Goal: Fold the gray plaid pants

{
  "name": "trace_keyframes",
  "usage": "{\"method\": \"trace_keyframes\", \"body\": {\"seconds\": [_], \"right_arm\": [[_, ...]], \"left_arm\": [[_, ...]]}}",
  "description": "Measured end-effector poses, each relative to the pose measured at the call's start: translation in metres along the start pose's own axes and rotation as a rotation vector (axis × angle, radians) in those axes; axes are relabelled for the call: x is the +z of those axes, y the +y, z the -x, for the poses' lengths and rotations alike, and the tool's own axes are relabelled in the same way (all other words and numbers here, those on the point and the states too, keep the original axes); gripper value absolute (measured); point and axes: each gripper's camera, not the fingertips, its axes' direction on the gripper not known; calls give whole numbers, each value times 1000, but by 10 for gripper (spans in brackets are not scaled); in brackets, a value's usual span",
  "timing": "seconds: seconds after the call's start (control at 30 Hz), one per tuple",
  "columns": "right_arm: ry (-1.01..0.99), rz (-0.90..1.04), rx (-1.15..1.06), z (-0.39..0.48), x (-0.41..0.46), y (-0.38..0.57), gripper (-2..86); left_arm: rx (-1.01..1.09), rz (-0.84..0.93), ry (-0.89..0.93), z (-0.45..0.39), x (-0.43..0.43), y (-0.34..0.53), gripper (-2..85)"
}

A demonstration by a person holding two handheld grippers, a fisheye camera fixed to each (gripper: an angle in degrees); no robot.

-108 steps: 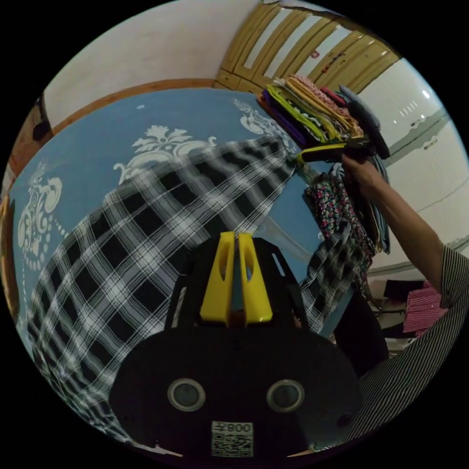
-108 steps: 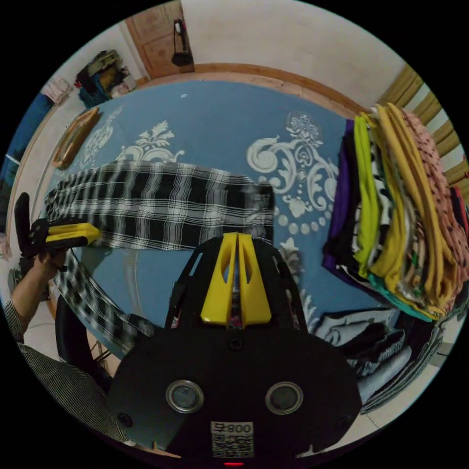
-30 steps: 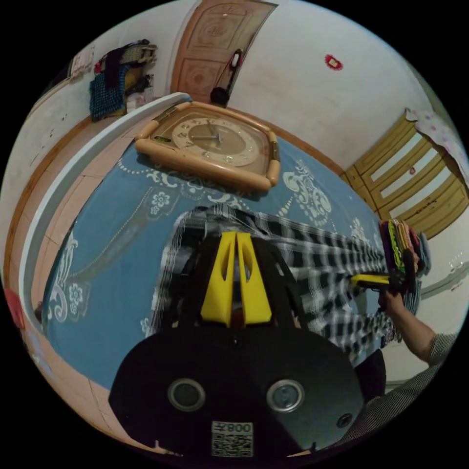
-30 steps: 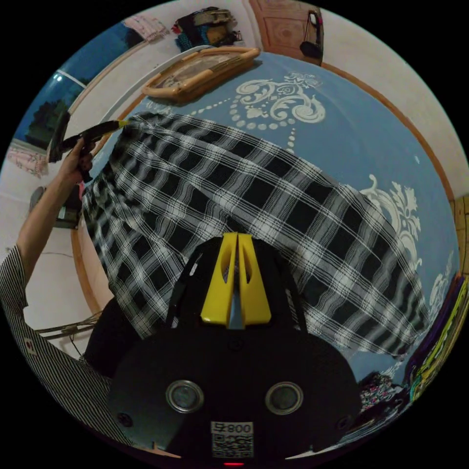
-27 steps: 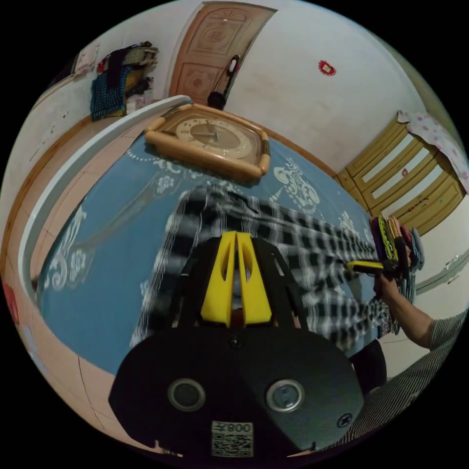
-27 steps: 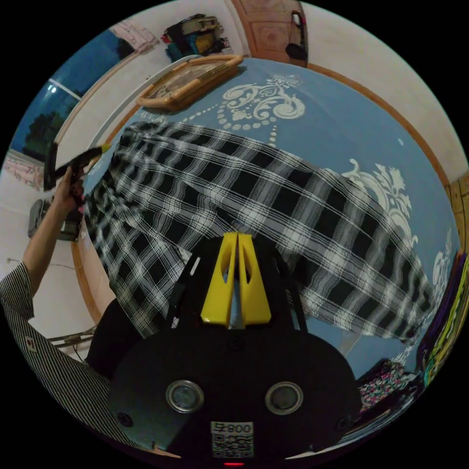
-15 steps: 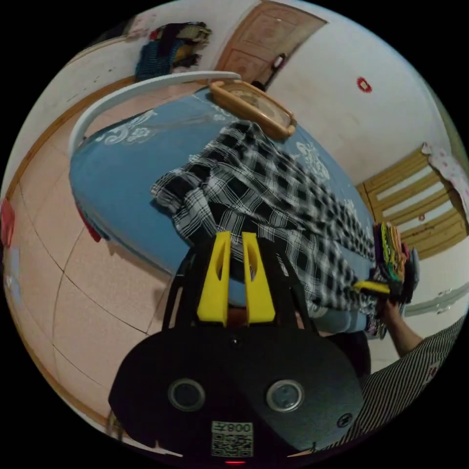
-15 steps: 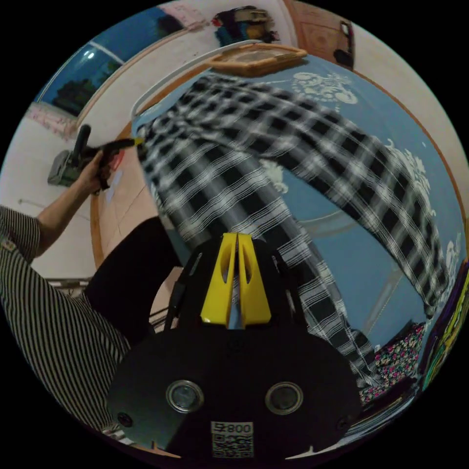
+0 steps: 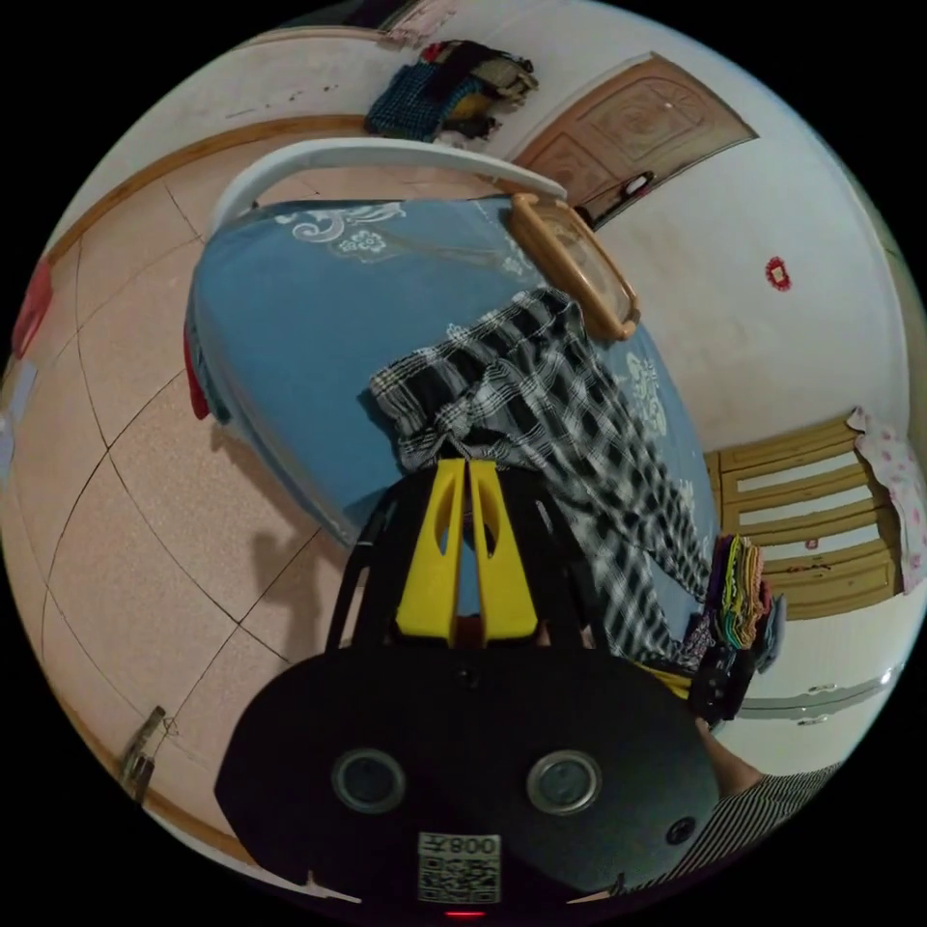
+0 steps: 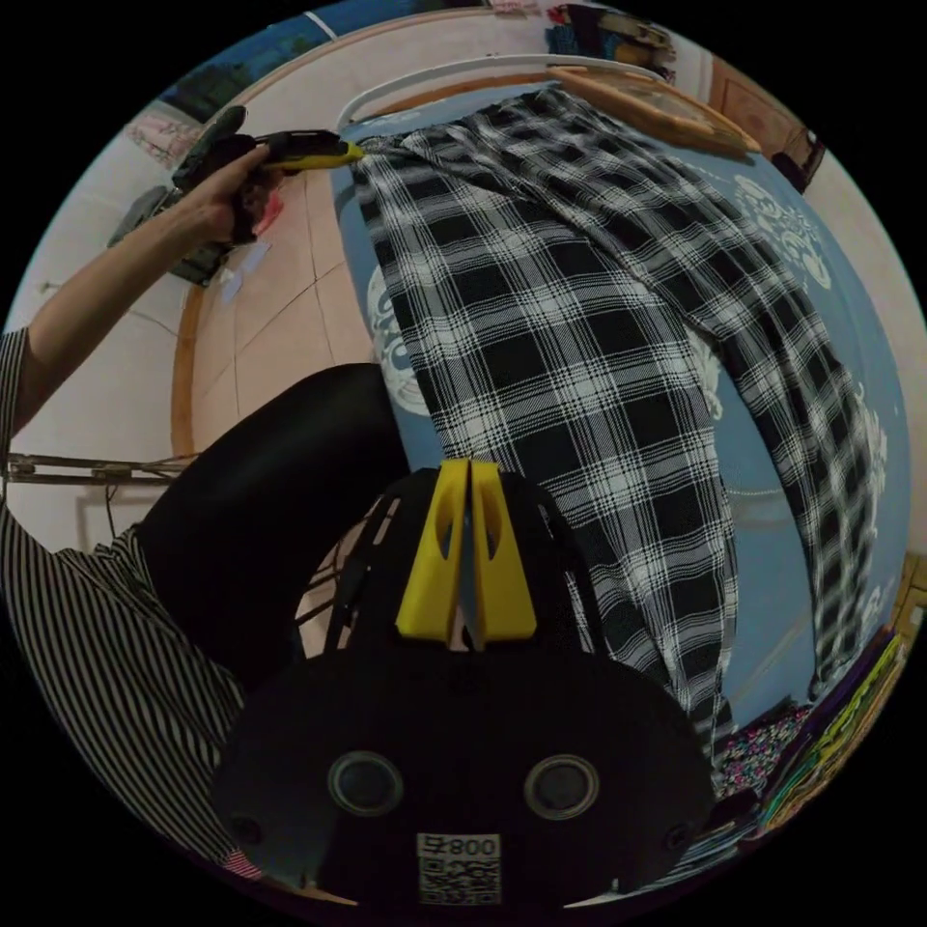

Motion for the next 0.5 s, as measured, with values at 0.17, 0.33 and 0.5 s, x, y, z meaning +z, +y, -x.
{"method": "trace_keyframes", "body": {"seconds": [0.17, 0.33, 0.5], "right_arm": [[-84, -87, 128, -24, -22, 27, 1], [21, -178, 414, -73, -60, 101, 1], [101, -104, 824, -136, -61, 196, 1]], "left_arm": [[-83, -13, 25, 10, -8, 31, 9], [-1, -67, 13, -19, -22, 64, 7], [76, -31, 25, -60, -9, 85, 5]]}}
